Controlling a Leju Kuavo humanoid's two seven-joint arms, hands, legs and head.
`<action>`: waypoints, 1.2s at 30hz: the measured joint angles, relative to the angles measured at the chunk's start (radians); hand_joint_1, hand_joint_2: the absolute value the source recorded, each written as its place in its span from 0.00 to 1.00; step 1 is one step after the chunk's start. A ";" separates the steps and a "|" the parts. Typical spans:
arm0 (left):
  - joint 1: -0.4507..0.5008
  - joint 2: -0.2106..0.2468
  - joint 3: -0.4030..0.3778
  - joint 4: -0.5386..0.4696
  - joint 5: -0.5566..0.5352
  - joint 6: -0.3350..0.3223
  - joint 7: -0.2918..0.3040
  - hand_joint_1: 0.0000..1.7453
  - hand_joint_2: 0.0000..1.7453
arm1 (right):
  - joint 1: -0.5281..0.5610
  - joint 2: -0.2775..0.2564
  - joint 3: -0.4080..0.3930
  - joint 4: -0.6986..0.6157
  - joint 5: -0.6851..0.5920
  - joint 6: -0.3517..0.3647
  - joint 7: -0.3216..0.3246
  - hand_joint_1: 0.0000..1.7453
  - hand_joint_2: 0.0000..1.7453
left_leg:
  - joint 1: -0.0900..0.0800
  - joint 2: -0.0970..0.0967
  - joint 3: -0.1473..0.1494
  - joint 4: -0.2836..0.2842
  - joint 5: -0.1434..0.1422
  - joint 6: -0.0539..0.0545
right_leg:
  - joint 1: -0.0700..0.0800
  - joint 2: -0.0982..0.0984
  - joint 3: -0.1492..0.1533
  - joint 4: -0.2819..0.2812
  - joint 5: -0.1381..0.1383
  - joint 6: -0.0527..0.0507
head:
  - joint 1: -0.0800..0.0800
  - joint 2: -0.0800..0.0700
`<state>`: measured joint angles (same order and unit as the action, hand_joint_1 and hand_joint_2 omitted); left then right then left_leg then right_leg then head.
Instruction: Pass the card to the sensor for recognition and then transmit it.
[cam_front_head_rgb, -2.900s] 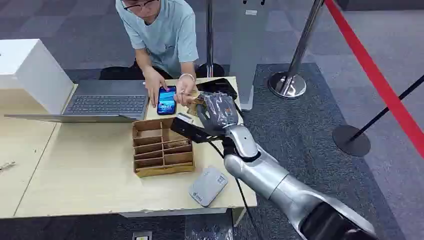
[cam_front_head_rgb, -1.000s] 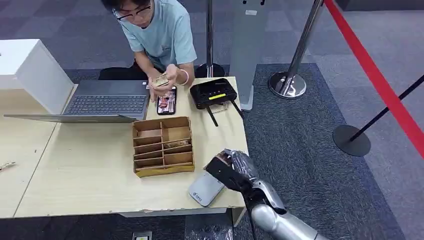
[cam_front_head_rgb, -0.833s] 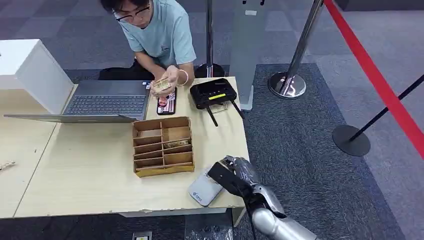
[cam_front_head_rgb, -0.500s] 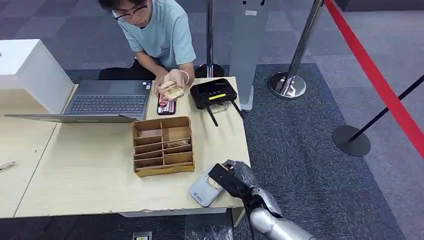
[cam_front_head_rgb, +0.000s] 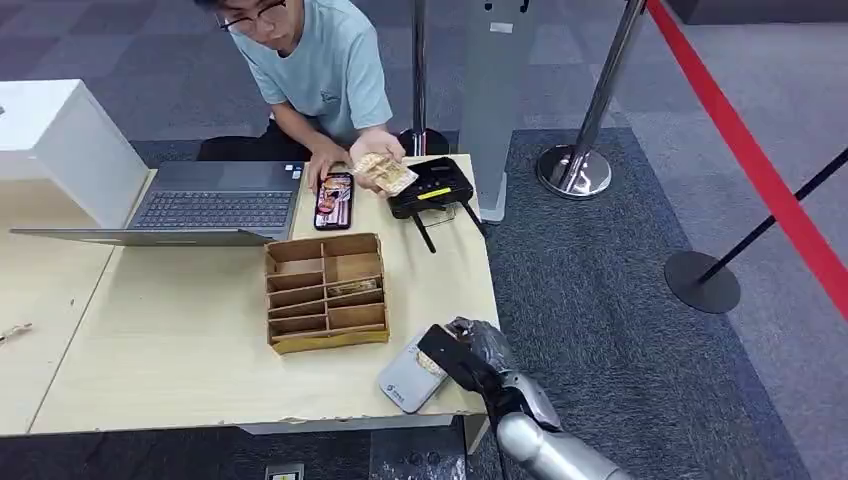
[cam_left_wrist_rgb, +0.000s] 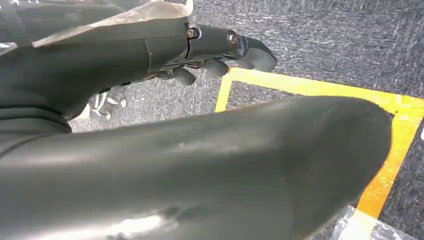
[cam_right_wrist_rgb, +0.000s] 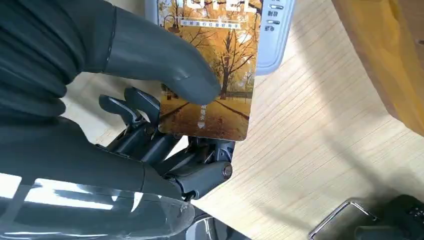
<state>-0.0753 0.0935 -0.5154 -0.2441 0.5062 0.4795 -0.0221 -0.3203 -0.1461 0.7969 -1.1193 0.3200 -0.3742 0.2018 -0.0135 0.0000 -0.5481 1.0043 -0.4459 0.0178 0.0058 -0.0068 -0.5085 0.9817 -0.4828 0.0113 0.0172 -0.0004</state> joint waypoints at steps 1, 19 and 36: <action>0.000 0.000 -0.003 0.000 0.000 -0.001 0.000 0.00 0.00 | -0.003 0.000 0.000 0.000 0.002 -0.002 0.001 1.00 1.00 | 0.000 0.000 0.000 0.000 0.000 0.000 | 0.000 0.000 0.000 0.000 0.000 0.000 | 0.000 0.000; 0.000 -0.001 -0.048 0.000 0.003 -0.010 -0.018 0.00 0.00 | -0.199 -0.073 -0.041 -0.147 0.054 0.040 0.137 1.00 1.00 | 0.000 0.000 0.000 0.000 0.001 0.000 | 0.000 0.000 0.000 0.000 0.001 0.000 | 0.000 0.000; -0.004 -0.013 -0.106 0.000 0.011 -0.016 -0.019 0.00 0.00 | -0.449 -0.083 -0.012 -0.175 0.135 0.110 0.181 1.00 1.00 | 0.000 0.000 -0.002 0.000 0.002 0.000 | 0.000 0.000 -0.001 0.001 0.002 0.000 | 0.000 0.000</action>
<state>-0.0796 0.0809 -0.6218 -0.2441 0.5169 0.4635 -0.0416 -0.7694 -0.2289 0.7847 -1.2940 0.4555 -0.2643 0.3830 -0.0137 -0.0003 -0.5499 1.0045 -0.4443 0.0176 0.0058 -0.0068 -0.5096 0.9823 -0.4813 0.0112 0.0168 -0.0004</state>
